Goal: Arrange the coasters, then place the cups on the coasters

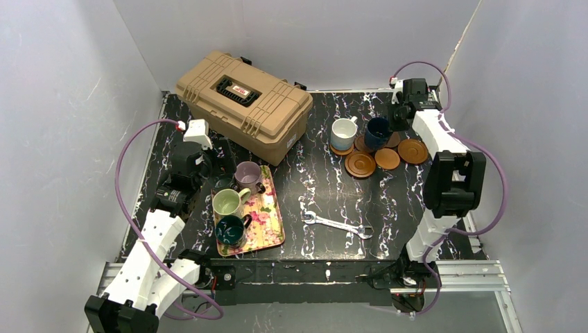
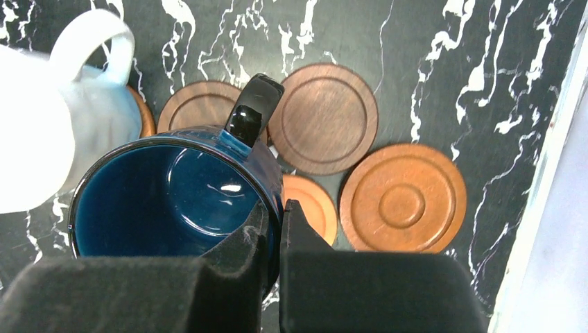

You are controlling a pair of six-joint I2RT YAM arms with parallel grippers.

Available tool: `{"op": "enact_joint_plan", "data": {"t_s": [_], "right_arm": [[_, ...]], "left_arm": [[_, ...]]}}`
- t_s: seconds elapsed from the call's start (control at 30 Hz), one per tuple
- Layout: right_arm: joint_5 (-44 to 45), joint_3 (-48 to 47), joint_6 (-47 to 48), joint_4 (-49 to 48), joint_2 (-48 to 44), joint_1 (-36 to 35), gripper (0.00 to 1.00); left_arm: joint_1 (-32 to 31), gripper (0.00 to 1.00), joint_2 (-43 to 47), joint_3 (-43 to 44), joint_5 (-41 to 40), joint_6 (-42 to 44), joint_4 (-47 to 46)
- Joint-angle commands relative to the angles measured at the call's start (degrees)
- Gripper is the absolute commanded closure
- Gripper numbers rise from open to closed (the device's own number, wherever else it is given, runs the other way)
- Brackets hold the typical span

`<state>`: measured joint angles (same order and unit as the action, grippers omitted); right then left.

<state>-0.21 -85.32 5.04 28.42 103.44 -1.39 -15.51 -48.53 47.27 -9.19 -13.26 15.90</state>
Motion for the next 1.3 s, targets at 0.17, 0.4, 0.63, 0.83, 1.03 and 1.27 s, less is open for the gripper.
{"op": "enact_joint_plan", "data": {"t_s": [0.17, 0.4, 0.63, 0.83, 1.03, 1.27], "right_arm": [[-2.07, -9.97, 5.56, -1.67, 6.26, -0.07, 0.99], [-3.49, -11.61, 6.36, -1.53, 8.86, -0.28, 0.99], [-2.89, -12.94, 6.21, -0.91, 10.74, -1.27, 0.99], [-1.82, -13.37, 5.95, -0.83, 11.54, -2.27, 0.99], [-0.85, -13.64, 5.95, -0.75, 12.19, -3.21, 0.99], [-0.11, -13.47, 5.86, -0.94, 12.73, -3.31, 0.99]], "left_arm": [[-0.30, 0.02, 0.00, 0.83, -0.57, 0.81, 0.32], [-0.29, 0.02, -0.50, 0.90, -0.62, 0.78, 0.36], [-0.24, 0.02, -0.60, 0.94, -0.65, 0.87, 0.36], [-0.27, 0.02, -0.53, 0.99, -0.67, 0.91, 0.37], [-0.31, 0.02, -0.38, 0.99, -0.63, 0.93, 0.36], [-0.30, 0.02, -0.25, 0.99, -0.72, 0.92, 0.44]]}}
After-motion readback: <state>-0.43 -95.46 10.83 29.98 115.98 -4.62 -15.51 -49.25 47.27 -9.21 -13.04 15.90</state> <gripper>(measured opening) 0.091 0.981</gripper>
